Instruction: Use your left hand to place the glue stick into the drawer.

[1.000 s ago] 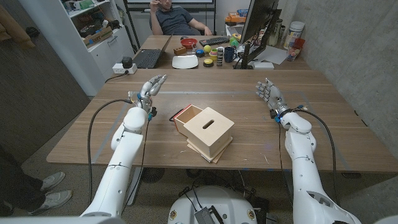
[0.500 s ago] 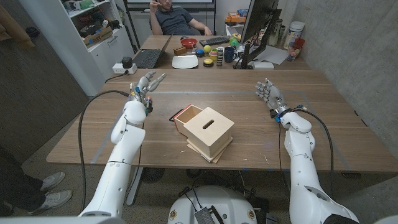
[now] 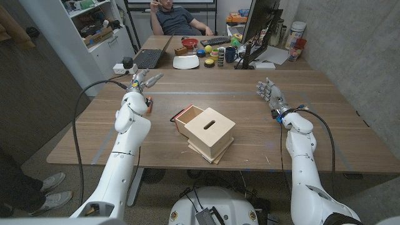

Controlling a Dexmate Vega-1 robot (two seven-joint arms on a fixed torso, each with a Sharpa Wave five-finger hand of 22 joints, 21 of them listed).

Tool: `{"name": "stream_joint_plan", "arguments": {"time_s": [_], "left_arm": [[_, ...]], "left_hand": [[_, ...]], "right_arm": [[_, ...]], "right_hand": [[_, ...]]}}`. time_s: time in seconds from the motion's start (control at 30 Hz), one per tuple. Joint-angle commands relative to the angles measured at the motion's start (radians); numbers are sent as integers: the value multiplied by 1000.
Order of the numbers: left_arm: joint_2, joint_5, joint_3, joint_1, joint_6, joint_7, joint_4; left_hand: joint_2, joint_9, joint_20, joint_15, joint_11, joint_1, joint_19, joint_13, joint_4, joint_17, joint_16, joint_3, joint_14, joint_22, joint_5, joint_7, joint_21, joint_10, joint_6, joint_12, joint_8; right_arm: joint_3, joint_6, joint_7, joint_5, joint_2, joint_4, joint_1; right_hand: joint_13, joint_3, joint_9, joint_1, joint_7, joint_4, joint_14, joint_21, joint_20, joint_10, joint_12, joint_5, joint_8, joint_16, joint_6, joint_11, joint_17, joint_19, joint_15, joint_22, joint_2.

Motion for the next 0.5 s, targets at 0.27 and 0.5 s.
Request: {"name": "stream_joint_plan", "arguments": {"time_s": [0.27,0.5], "left_arm": [[7,218,94,-107,267,-179,22],[5,273,116,-148,337,-223,63]], "left_hand": [[-35,6,16,-2,5,3,37,6,-13,3,8,-14,6,2,4,5,6,-3,-32,4,1],[-50,7,23,-6,5,2,86,8,-16,5,22,-27,42,1,9,12,16,18,-37,14,9]], "right_arm": [[-39,113,16,-28,-37,7,-5],[-49,131,28,-27,-48,-1,-19]], "right_hand": [[3,0,2,-5,0,4,2,1,0,6,6,-3,6,7,6,7,2,7,2,3,-3],[2,-1,2,-6,0,4,4,0,0,6,6,-3,6,7,7,5,2,7,1,3,-4]]}}
